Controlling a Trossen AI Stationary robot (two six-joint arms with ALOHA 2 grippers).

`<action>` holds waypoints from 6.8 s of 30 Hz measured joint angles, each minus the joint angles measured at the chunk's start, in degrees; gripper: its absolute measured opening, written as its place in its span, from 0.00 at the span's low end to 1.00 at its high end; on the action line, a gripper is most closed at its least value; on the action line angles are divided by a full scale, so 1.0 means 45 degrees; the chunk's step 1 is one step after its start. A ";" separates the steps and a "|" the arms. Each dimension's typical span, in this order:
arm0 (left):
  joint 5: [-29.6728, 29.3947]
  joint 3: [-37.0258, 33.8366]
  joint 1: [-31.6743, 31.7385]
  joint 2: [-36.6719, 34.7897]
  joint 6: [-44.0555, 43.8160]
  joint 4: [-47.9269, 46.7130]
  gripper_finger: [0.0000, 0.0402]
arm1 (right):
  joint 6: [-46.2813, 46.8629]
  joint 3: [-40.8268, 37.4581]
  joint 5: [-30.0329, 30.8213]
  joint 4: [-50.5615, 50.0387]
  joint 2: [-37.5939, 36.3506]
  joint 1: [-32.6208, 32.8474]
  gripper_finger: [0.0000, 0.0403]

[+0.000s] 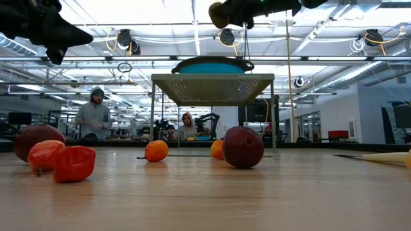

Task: Pick & Place Fruit
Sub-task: Put the kiwi into the blue strainer bowl on the shelf, then put the pomegranate into the blue strainer bowl on the shelf

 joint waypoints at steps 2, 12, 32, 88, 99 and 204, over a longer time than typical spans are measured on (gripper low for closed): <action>0.0000 0.0000 -0.0001 0.0000 0.0000 -0.0001 0.04 | -0.0464 0.0105 0.0205 -0.0234 0.0000 -0.0100 0.57; -0.0015 0.0000 -0.0001 0.0001 -0.0078 0.0001 0.04 | -0.0962 0.0115 0.0257 -0.1476 0.0175 -0.0520 0.57; -0.0437 0.0000 0.0004 0.0015 -0.0346 0.0002 0.04 | -0.0552 0.0120 -0.1146 -0.1540 0.1737 -0.1231 0.57; -0.0437 0.0000 0.0002 0.0025 -0.0427 0.0004 0.04 | 0.1444 0.0115 -0.2482 -0.2777 0.2173 -0.1768 0.57; -0.0437 0.0000 0.0003 0.0025 -0.0379 -0.0001 0.04 | 0.1413 0.0115 -0.2494 -0.2993 0.2176 -0.1768 0.60; 0.0729 0.0000 0.0004 0.0025 -0.2715 0.0006 0.04 | 0.6254 -1.4015 -0.2181 0.4003 -1.1553 0.2778 0.00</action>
